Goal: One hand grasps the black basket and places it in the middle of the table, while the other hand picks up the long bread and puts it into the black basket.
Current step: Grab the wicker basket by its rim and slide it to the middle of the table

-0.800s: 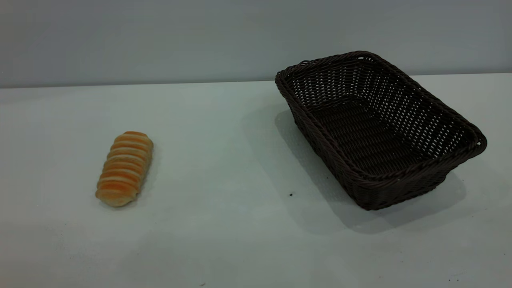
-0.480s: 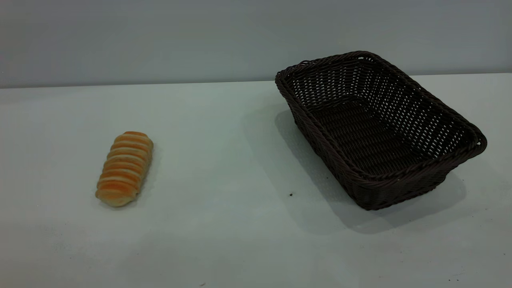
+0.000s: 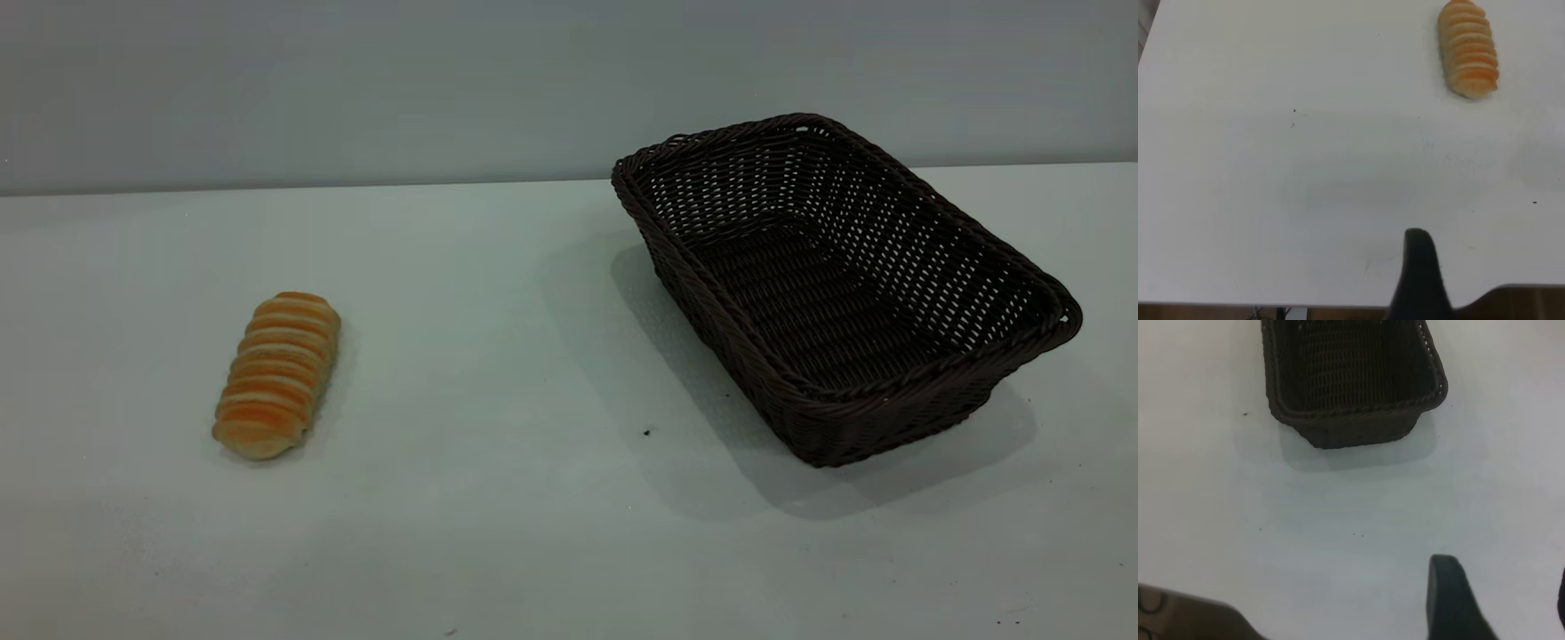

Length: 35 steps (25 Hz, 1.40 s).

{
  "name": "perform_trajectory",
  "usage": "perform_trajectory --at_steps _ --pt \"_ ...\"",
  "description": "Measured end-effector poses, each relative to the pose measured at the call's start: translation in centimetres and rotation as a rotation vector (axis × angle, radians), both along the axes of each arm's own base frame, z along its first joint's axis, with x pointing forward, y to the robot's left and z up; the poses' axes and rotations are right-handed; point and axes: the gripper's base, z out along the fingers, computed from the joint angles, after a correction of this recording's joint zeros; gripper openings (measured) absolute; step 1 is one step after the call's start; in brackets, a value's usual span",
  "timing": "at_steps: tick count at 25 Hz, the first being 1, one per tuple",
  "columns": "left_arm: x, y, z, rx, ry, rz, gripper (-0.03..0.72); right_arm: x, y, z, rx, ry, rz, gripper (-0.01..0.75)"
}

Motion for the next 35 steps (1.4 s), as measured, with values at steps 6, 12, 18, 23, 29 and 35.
perform_trajectory --at_steps 6,12,18,23,29,35 --pt "0.0 0.0 0.0 0.000 0.000 0.000 0.580 0.0 0.0 0.0 0.000 0.000 0.000 0.397" --pt "0.0 0.0 0.0 0.000 0.000 0.000 0.580 0.0 0.0 0.0 0.000 0.000 0.000 0.397" --pt "0.3 0.0 0.5 0.003 -0.056 -0.001 0.580 0.0 0.0 0.0 0.023 0.002 -0.013 0.397" --pt "1.2 0.0 2.7 0.011 -0.080 -0.007 0.580 1.1 0.2 1.7 0.061 0.054 -0.021 0.468" --pt "6.5 -0.1 6.0 0.008 -0.011 -0.059 0.580 7.1 1.2 4.1 0.126 0.219 -0.017 0.597" --pt "12.1 -0.6 6.2 -0.018 0.050 -0.142 0.580 14.7 3.1 2.2 0.367 0.450 -0.044 0.604"
